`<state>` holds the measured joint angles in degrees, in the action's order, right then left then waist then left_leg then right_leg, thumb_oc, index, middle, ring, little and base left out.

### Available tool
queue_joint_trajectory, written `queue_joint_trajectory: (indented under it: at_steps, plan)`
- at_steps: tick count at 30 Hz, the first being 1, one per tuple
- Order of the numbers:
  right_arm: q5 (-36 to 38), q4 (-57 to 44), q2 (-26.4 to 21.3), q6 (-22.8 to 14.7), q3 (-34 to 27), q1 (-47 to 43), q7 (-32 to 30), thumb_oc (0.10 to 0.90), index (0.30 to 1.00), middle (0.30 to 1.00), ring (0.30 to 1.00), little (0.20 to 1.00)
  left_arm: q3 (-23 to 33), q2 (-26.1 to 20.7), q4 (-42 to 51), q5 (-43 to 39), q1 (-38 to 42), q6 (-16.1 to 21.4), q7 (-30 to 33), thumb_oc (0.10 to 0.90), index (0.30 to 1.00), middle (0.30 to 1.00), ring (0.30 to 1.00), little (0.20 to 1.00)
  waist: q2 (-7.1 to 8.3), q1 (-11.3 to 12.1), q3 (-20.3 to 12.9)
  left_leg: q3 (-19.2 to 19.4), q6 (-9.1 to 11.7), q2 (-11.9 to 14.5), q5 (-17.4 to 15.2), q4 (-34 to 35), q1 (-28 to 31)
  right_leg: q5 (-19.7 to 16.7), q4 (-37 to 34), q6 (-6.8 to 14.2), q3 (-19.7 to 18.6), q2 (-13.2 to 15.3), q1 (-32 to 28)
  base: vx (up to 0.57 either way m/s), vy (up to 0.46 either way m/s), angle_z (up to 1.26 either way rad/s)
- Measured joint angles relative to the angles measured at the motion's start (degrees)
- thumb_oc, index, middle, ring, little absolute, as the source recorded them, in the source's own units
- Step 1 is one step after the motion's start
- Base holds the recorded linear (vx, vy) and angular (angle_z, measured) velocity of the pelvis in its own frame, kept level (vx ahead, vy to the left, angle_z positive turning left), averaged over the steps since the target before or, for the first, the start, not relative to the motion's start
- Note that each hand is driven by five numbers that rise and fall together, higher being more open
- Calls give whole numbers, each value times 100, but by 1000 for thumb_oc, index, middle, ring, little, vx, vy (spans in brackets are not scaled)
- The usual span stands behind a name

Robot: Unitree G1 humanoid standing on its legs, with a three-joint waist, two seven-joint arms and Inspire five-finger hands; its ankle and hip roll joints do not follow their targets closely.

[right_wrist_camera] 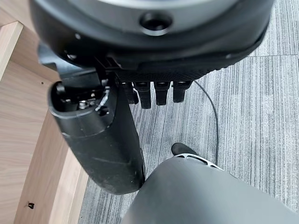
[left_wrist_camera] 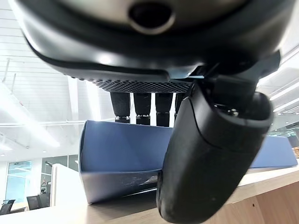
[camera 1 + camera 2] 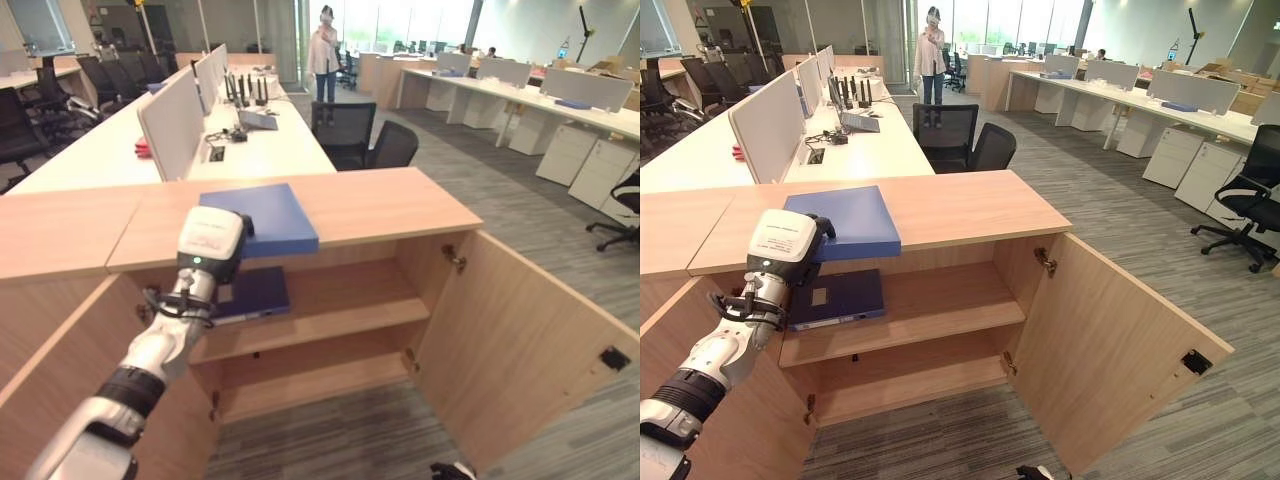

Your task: Put the empty folder in the office cabinet

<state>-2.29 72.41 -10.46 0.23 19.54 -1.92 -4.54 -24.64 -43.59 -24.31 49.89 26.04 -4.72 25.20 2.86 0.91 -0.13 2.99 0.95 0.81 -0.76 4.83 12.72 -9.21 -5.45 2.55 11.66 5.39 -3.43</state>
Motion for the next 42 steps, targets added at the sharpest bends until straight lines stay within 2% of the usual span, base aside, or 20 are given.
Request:
queue_joint_trajectory:
  at_steps: [13, 17, 19, 20, 21, 22, 23, 24, 26, 28, 29, 32, 33, 35, 36, 37, 42]
  plan:
    - [0, 29, -12, -1, -7, 4, -90, 800, 900, 900, 900, 900, 7, -46, 14, -10, 77, 9, 231, 400, 300, 300, 300, 300, -50, -60, -65, -1, 2, 2, -14, 1, -31, 0, 0, 0, -1, 0, 3, 0, 0, 0]
    - [-1, 38, -7, -1, -22, 28, -113, 800, 900, 900, 900, 900, 376, 185, 662, -48, -179, -8, 195, 400, 300, 300, 300, 300, -34, -20, -61, -18, 0, 1, -14, 1, -53, 1, 0, 1, 5, 1, 15, 1, 0, 1]
    - [-7, 44, 4, 2, -26, 49, -162, 800, 900, 900, 900, 900, 572, 355, 1366, -245, -480, 23, 80, 400, 300, 300, 300, 300, -29, 31, -59, -21, -9, -4, -22, 1, -54, 6, -1, 5, 5, 5, 16, 0, 0, 0]
    - [-6, 32, 5, -3, -37, 70, -166, 800, 900, 900, 900, 900, 578, 447, 1618, -273, -572, 104, 73, 400, 300, 300, 300, 300, -22, 82, -56, -25, -13, -4, -24, -1, -57, 7, 0, 7, 8, 6, 15, 7, -7, 5]
    - [-1, 18, 12, 5, -91, 96, -198, 800, 900, 900, 900, 900, 733, 683, 2551, -556, -1051, 181, -135, 400, 300, 300, 300, 300, -4, 115, -45, -39, -17, -9, -27, 1, -63, 18, -1, 22, 24, 16, 9, 1, -3, 7]
    - [4, 25, 16, 3, -124, 122, -205, 800, 900, 900, 900, 900, 725, 818, 2960, -730, -1294, 371, -170, 400, 300, 300, 300, 300, 1, 144, -46, -48, -19, -15, -27, 0, -60, 24, 0, 32, 32, 22, 7, -1, -3, 8]
    - [8, 34, 22, 3, -131, 148, -208, 800, 900, 900, 900, 900, 637, 871, 3134, -901, -1379, 655, -206, 400, 300, 300, 300, 300, 11, 200, -51, -59, -22, -18, -28, -2, -57, 28, 0, 36, 43, 27, 1, -3, -2, 5]
    - [7, 37, 27, 8, -148, 193, -213, 800, 900, 900, 900, 900, 440, 887, 3470, -1160, -1459, 1095, -413, 400, 300, 300, 300, 300, 34, 256, -47, -63, -24, -23, -31, 0, -57, 36, 0, 48, 48, 33, -4, 0, 0, 0]
    - [22, 34, 37, 4, -239, 186, -219, 800, 900, 900, 900, 900, 328, 910, 3851, -1609, -1644, 1546, -634, 400, 300, 300, 300, 300, 29, 230, -40, -64, -35, -31, -44, 0, -58, 42, 0, 56, 51, 43, -1, 0, 0, 0]
    - [31, -16, 29, -7, -340, 203, -226, 800, 900, 900, 900, 900, 297, 974, 4156, -2277, -1898, 1693, -899, 400, 300, 300, 300, 300, 15, 227, -18, -58, -33, -28, -49, 2, -61, 41, 0, 57, 56, 44, -3, -16, -2, -1]
    - [75, -11, 18, -13, -386, 205, -232, 800, 900, 900, 900, 900, 215, 1096, 4264, -3024, -2329, 1730, -1255, 400, 300, 300, 300, 300, -12, 234, 2, -64, -37, -26, -56, 2, -73, 41, 0, 57, 58, 43, 10, -35, 11, 1]
    - [78, -22, -6, -5, -428, 187, -225, 800, 900, 900, 900, 900, 133, 1057, 4125, -4131, -2946, 1669, -1892, 400, 300, 300, 300, 300, -63, 223, 65, -115, -29, -19, -90, 2, -108, 43, 0, 55, 113, 44, 32, -16, 4, 9]
    - [85, -20, -17, -15, -467, 175, -224, 800, 900, 900, 900, 900, 122, 1044, 3916, -4586, -3183, 1534, -2188, 400, 300, 300, 300, 300, -62, 238, 125, -166, -20, -18, -75, 2, -122, 45, 0, 53, 149, 48, 29, -22, -2, 14]
    - [82, -27, -20, 5, -460, 132, -204, 800, 900, 900, 900, 900, 257, 763, 3713, -5041, -3750, 1335, -2385, 400, 300, 300, 300, 300, -79, 259, 220, -193, -2, 4, -46, 3, -204, 42, 0, 53, 186, 34, 77, -11, -5, 8]
    - [84, -90, -32, 4, -461, 90, -200, 800, 900, 900, 900, 900, 388, 771, 3588, -5211, -4008, 1321, -2420, 400, 300, 300, 300, 300, -92, 262, 266, -195, -2, 11, -47, 2, -194, 44, -1, 51, 190, 28, 70, 1, -3, 6]
    - [104, -81, -57, -22, -477, 149, -198, 800, 900, 900, 900, 900, 525, 785, 3382, -5407, -4280, 1079, -2462, 400, 300, 300, 300, 300, -101, 328, 305, -220, -3, 11, 17, -20, -176, 48, -1, 42, 204, 24, 71, -1, 0, 6]
    - [125, -222, -55, -20, -438, 215, -195, 800, 900, 900, 900, 900, 979, 857, 2850, -5227, -4563, 852, -2331, 400, 300, 300, 300, 300, -72, 517, 449, -338, -9, -5, 23, -20, -169, 72, -1, 35, 315, 56, 8, -13, -2, 14]
